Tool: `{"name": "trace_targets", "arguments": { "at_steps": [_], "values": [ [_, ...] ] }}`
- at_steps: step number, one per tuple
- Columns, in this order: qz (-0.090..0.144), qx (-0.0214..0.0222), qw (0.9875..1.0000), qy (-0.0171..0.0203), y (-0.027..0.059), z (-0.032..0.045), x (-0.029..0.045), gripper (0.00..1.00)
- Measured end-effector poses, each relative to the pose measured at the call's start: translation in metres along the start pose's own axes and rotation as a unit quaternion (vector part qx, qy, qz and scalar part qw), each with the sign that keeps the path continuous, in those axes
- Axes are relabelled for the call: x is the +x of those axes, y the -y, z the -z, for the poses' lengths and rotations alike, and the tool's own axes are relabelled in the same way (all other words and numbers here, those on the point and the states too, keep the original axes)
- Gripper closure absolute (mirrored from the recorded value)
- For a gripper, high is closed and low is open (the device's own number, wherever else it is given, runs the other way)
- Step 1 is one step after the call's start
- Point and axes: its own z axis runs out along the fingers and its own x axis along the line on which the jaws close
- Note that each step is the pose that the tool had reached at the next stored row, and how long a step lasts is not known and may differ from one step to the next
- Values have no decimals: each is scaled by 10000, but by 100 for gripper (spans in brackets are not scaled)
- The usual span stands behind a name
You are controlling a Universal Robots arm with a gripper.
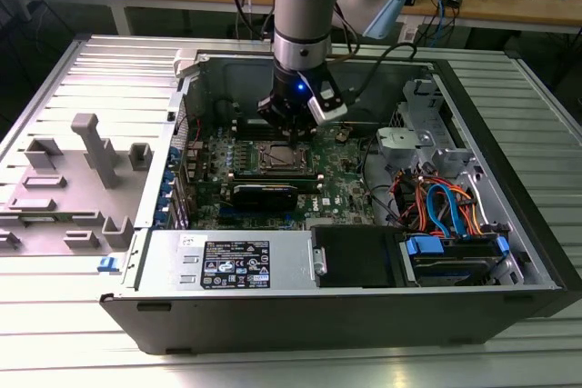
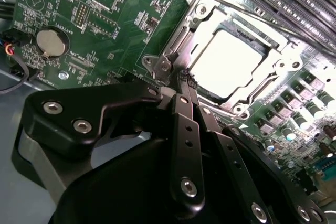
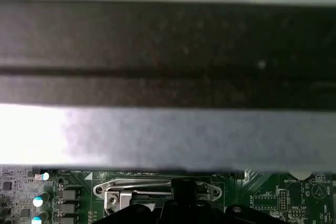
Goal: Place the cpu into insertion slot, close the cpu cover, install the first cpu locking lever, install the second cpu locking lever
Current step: 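Install the second cpu locking lever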
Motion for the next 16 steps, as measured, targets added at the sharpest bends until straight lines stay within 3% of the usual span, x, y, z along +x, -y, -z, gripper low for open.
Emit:
{"name": "trace_targets", "arguments": {
  "at_steps": [16],
  "values": [
    [1, 1, 10000, -1, 37, 3, 1, 89]
  ]
}}
